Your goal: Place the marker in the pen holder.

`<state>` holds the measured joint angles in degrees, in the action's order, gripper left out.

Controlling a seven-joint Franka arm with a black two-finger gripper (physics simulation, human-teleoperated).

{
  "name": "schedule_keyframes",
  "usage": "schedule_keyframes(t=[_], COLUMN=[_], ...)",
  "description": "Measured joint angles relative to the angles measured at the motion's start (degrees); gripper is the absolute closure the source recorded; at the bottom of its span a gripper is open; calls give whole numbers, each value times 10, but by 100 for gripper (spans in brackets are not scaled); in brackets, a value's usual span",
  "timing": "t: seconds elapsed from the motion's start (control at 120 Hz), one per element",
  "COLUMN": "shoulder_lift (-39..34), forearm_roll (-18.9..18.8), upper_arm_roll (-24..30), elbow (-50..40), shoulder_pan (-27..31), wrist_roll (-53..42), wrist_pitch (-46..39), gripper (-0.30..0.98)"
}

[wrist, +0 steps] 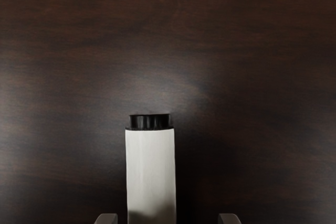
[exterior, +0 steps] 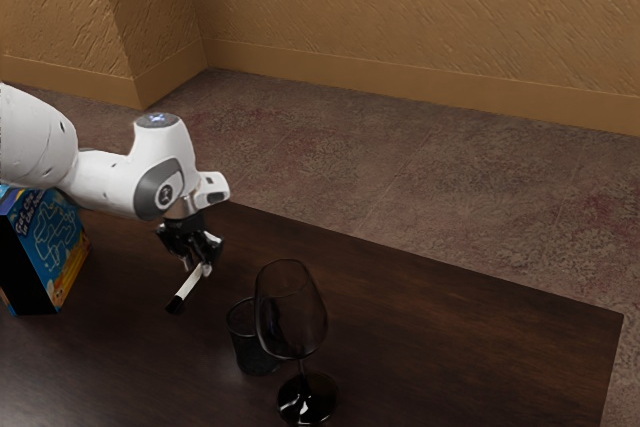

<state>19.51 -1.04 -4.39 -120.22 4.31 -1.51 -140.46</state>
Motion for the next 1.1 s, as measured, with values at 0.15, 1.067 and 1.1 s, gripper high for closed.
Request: schedule_keyframes(t=[0.15,1.067,1.1], shoulder_lift=[12,-3,-16], forearm_roll=[0,-18,-19], upper_arm_roll=[1,26,26], elbow=[10,122,122], shoulder_pan=[1,-20,-29], wrist_roll=[-3,24,27], wrist_pitch=[-5,171,191], gripper=[59,78,78])
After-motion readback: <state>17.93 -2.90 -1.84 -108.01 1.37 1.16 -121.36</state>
